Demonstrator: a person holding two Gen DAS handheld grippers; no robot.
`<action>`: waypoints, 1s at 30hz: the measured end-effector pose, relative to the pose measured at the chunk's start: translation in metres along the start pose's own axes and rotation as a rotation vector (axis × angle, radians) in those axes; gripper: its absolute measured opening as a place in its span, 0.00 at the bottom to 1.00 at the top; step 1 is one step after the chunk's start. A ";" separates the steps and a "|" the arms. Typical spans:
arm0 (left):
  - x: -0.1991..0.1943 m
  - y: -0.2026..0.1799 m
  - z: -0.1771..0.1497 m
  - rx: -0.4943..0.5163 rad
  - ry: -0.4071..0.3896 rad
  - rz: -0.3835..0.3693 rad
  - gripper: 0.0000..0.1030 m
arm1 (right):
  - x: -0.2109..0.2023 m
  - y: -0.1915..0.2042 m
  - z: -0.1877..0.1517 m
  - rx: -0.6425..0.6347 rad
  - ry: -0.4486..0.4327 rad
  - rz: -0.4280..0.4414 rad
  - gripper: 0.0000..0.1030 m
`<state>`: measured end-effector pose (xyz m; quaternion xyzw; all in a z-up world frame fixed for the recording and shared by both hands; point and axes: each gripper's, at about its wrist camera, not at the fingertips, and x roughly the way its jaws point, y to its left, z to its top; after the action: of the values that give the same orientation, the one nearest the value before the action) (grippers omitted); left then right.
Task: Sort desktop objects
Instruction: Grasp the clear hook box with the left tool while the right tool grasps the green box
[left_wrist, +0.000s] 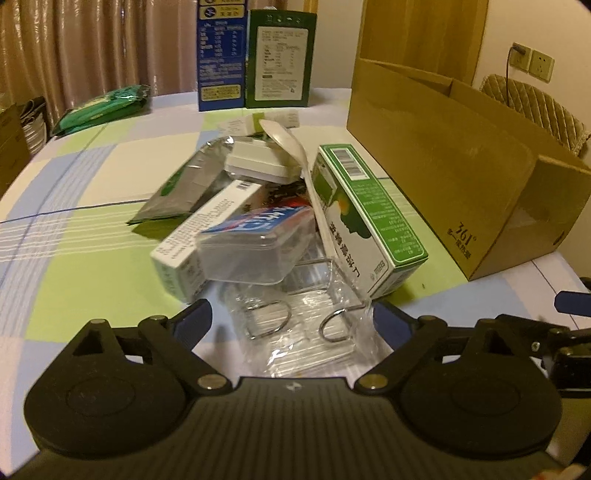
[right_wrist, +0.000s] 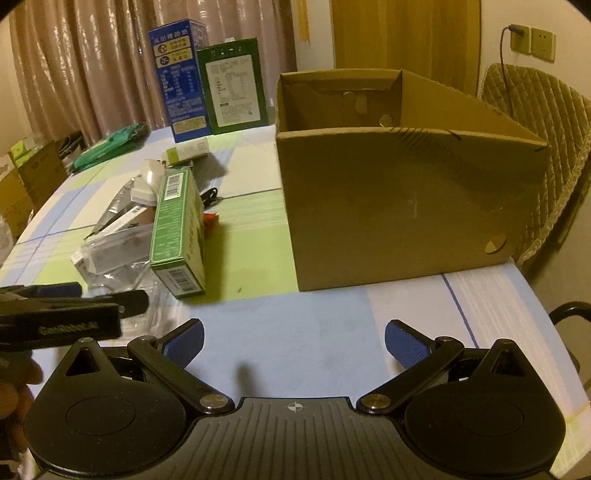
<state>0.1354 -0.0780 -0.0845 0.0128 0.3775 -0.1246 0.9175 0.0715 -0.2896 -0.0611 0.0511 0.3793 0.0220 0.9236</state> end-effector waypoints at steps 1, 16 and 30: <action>0.003 0.000 0.000 -0.002 0.001 -0.004 0.89 | 0.001 -0.001 0.000 0.004 0.004 0.000 0.98; -0.024 0.031 -0.016 0.025 0.012 0.082 0.57 | 0.001 0.026 -0.003 -0.103 -0.009 0.073 0.98; -0.033 0.066 -0.026 -0.021 -0.039 0.111 0.70 | 0.046 0.085 0.022 -0.264 -0.057 0.164 0.72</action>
<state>0.1110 -0.0038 -0.0846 0.0217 0.3597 -0.0699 0.9302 0.1200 -0.2035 -0.0683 -0.0390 0.3412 0.1456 0.9278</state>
